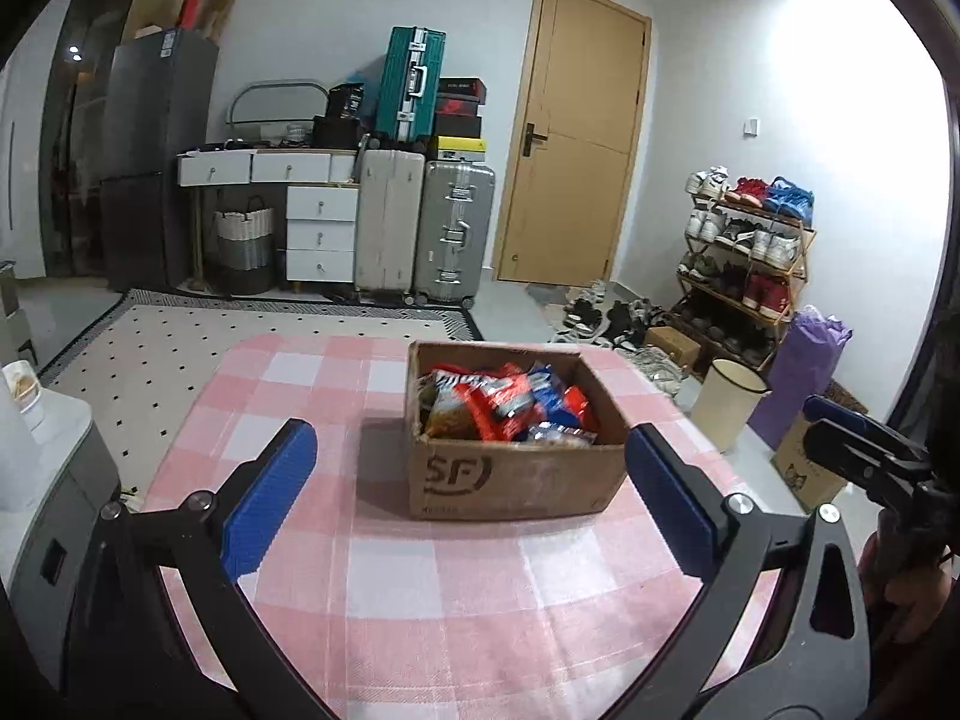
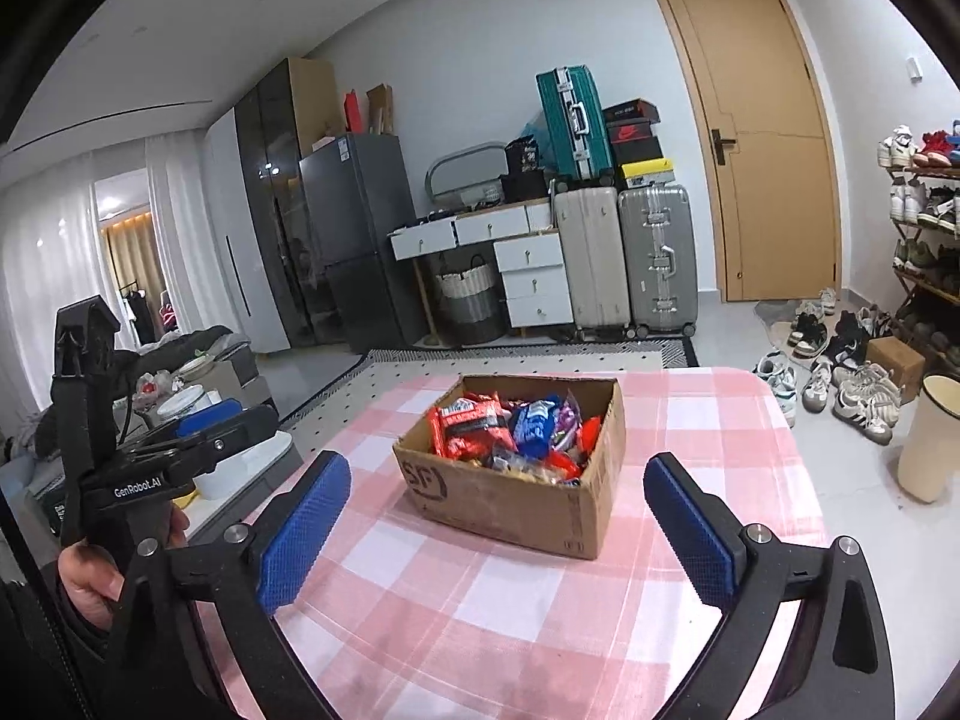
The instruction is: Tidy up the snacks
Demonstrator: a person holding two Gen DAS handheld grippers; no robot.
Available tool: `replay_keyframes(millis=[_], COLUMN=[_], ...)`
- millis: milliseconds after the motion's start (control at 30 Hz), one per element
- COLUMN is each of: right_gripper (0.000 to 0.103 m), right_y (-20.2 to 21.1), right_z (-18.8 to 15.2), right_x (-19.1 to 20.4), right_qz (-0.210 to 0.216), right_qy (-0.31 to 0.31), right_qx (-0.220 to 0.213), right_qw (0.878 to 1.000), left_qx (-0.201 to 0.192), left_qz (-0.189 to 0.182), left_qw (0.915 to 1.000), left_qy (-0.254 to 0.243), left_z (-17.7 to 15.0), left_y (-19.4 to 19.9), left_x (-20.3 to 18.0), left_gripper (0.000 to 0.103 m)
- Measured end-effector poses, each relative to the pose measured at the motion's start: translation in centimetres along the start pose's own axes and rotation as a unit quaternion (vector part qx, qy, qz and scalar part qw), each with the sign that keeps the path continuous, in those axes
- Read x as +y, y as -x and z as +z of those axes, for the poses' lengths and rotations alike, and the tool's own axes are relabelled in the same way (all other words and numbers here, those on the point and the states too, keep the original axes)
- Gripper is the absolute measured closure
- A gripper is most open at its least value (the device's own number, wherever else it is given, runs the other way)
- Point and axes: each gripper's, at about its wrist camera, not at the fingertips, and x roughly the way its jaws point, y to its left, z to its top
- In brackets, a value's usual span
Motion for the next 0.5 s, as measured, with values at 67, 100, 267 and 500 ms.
replay_keyframes(millis=[67,100,267,500], right_gripper=[0.003,0.003,0.003,0.003], right_y=[0.1,0.1,-0.7,-1.8], right_z=[-1.1,-1.7,-4.3,-7.5], right_x=[0.0,0.0,-0.3,-1.5], right_qz=[-0.006,-0.008,-0.013,-0.021], right_qy=[0.004,0.009,0.010,0.011], right_qx=[-0.008,-0.011,-0.008,-0.017], right_qw=[1.000,1.000,1.000,1.000], left_qx=[-0.007,-0.008,0.015,0.000], left_qz=[0.011,0.014,0.031,0.064], left_qw=[0.9999,0.9999,0.9994,0.9979], left_qy=[-0.001,-0.002,0.001,-0.001], left_z=[-0.9,-1.4,-4.0,-7.2], left_y=[0.0,-0.2,-2.3,-4.8], left_x=[0.2,0.3,1.3,2.1], left_gripper=[0.001,0.001,0.001,0.001])
